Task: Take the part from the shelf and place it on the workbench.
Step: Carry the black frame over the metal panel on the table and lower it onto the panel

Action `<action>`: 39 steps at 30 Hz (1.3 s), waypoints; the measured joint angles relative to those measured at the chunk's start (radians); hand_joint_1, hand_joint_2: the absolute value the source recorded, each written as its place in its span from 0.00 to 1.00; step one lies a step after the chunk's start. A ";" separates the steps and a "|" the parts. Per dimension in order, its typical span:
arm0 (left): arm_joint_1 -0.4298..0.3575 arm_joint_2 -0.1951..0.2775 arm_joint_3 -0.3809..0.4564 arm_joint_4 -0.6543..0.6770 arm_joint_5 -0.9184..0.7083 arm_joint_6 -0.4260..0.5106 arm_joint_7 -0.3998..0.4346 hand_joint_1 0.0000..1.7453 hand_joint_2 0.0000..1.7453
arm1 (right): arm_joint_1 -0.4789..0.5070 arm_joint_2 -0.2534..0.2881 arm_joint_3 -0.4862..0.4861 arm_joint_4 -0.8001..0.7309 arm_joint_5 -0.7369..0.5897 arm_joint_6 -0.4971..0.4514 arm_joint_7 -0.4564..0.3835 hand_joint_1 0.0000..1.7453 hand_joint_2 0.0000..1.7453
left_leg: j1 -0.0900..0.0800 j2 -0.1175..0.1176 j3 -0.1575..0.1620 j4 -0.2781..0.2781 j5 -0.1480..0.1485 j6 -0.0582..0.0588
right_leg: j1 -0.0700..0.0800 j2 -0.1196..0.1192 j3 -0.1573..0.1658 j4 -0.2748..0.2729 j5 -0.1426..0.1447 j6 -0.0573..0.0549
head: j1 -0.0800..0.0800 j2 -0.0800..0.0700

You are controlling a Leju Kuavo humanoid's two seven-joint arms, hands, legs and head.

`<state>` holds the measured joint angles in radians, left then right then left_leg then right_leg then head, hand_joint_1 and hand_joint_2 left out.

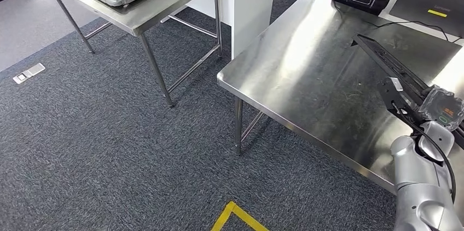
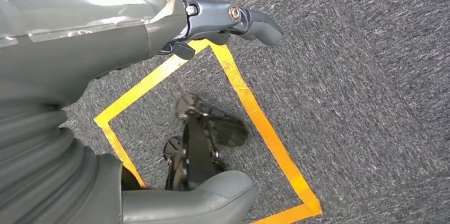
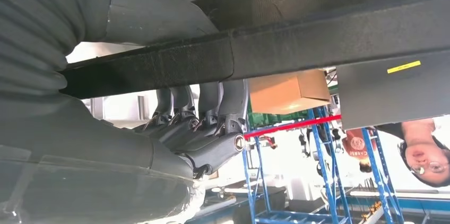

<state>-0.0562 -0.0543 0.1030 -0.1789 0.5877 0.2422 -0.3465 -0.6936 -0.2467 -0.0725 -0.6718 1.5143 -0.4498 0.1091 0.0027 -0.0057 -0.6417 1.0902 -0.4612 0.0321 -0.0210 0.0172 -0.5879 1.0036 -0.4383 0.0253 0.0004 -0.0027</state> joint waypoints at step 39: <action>-0.001 -0.011 0.023 0.000 0.030 0.002 0.003 0.00 1.00 | -0.083 0.058 -0.015 0.132 0.000 0.022 -0.024 0.00 0.00 | -0.017 -0.003 0.025 -0.069 0.028 0.014 | 0.009 0.001 -0.007 -0.006 0.007 0.017 | 0.001 0.000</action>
<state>-0.0575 -0.0653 0.1255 -0.1789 0.6176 0.2445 -0.3433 -0.7770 -0.1890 -0.0877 -0.5395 1.5146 -0.4278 0.0848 -0.0140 -0.0092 -0.6162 1.0212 -0.4331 0.0464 -0.0123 0.0177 -0.5949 0.9980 -0.4312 0.0425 0.0012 -0.0027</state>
